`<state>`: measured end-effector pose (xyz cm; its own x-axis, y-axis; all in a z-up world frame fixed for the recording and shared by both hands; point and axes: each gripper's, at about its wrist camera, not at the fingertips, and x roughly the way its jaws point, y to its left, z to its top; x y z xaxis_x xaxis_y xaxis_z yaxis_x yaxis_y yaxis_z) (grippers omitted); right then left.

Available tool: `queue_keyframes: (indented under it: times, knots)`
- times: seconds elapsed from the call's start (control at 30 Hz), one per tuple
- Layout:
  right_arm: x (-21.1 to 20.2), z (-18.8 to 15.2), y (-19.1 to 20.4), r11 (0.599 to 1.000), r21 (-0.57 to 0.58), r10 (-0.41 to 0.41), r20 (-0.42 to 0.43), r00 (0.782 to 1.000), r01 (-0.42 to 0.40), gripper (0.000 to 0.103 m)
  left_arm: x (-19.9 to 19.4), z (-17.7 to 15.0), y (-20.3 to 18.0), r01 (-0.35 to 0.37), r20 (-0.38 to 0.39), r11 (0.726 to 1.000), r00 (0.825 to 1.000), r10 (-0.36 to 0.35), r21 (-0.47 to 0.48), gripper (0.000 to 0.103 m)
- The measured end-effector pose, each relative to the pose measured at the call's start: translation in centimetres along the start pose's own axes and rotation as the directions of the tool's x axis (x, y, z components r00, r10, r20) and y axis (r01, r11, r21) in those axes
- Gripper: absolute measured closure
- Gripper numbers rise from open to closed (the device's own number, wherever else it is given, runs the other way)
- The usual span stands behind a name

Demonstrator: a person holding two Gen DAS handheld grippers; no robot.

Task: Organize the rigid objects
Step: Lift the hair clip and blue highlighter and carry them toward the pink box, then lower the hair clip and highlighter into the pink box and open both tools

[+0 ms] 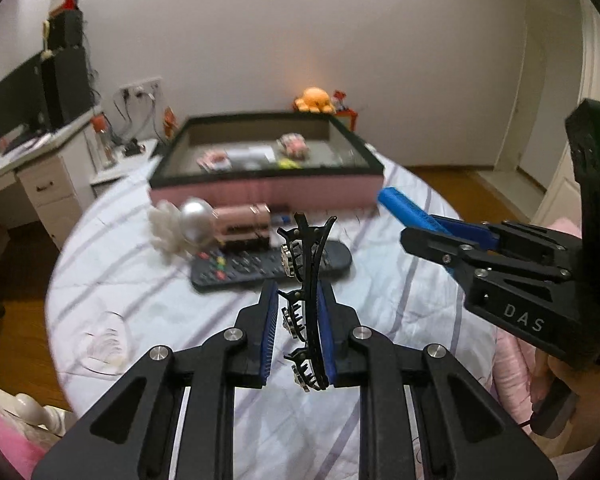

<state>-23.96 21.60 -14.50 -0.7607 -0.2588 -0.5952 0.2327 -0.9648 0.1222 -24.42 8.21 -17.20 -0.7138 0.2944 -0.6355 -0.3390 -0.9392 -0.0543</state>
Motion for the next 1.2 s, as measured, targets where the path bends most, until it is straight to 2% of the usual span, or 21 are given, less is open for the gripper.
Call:
queue_keyframes:
  times: [0.2, 0.4, 0.57, 0.9, 1.2]
  knots:
    - [-2.6, 2.3, 2.0, 0.999, -0.033, 0.014, 0.084, 0.996, -0.011, 0.076, -4.1, 2.1, 1.5, -0.093, 0.111, 0.995, 0.989, 0.095, -0.021, 0.084]
    - [-4.2, 4.6, 3.3, 0.998, -0.061, 0.017, 0.148, 0.989, -0.008, 0.076, -6.9, 3.9, 3.0, -0.186, 0.195, 0.98, 0.961, 0.197, -0.073, 0.084]
    - [-4.8, 6.1, 4.1, 0.997, -0.082, 0.024, 0.178, 0.984, -0.009, 0.076, -7.9, 5.0, 3.8, -0.225, 0.233, 0.972, 0.944, 0.235, -0.071, 0.084]
    - [-3.8, 7.7, 4.4, 0.995, -0.097, 0.028, 0.196, 0.98, -0.009, 0.076, -8.1, 7.7, 4.3, -0.268, 0.28, 0.961, 0.92, 0.275, -0.067, 0.084]
    - [-1.5, 9.7, 3.4, 0.994, -0.108, 0.011, 0.186, 0.982, 0.009, 0.076, -5.1, 10.2, 4.8, -0.298, 0.255, 0.953, 0.919, 0.3, -0.044, 0.084]
